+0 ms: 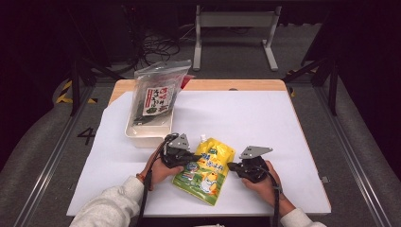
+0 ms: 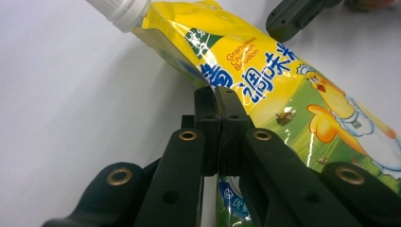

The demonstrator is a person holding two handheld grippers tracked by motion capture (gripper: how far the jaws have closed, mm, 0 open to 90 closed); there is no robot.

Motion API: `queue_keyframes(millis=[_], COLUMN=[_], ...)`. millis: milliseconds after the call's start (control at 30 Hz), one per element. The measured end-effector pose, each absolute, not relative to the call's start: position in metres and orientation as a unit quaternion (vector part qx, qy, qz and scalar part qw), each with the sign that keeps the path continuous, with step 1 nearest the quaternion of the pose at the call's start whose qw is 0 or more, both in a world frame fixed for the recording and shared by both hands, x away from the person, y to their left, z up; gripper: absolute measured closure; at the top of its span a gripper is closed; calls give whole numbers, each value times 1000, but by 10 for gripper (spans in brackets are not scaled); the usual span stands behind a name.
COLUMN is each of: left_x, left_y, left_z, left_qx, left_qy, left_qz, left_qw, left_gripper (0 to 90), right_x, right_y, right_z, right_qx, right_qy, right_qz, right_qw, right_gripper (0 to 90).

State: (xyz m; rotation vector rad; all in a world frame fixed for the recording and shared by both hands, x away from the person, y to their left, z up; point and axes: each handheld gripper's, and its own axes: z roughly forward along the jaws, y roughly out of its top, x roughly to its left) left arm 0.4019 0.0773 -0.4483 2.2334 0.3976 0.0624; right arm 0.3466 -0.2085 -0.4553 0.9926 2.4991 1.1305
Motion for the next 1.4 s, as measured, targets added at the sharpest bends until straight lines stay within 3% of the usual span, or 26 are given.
queue_keyframes(millis=[367, 633, 700, 833, 1033, 1400], left_x=[413, 420, 420, 413, 412, 393], left_y=[64, 58, 58, 55, 64, 81], left_z=[-454, -455, -455, -451, -448, -422], left_qx=[896, 897, 896, 898, 886, 856], left_qy=[154, 163, 163, 155, 163, 143], left_qz=[-12, -26, -25, -10, -10, 23], left_qw=[416, 410, 411, 412, 434, 497], left_gripper=[813, 740, 751, 890, 896, 898], right_x=[342, 342, 343, 343, 343, 332], right_y=[-200, -202, -202, -203, -208, -218], right_z=[-459, -460, -460, -460, -456, -434], right_qx=[329, 330, 331, 330, 331, 296], right_qy=[854, 852, 852, 851, 842, 833], right_qz=[378, 382, 383, 387, 407, 442], right_qw=[141, 137, 135, 134, 126, 153], right_gripper=[900, 900, 900, 900, 870, 825])
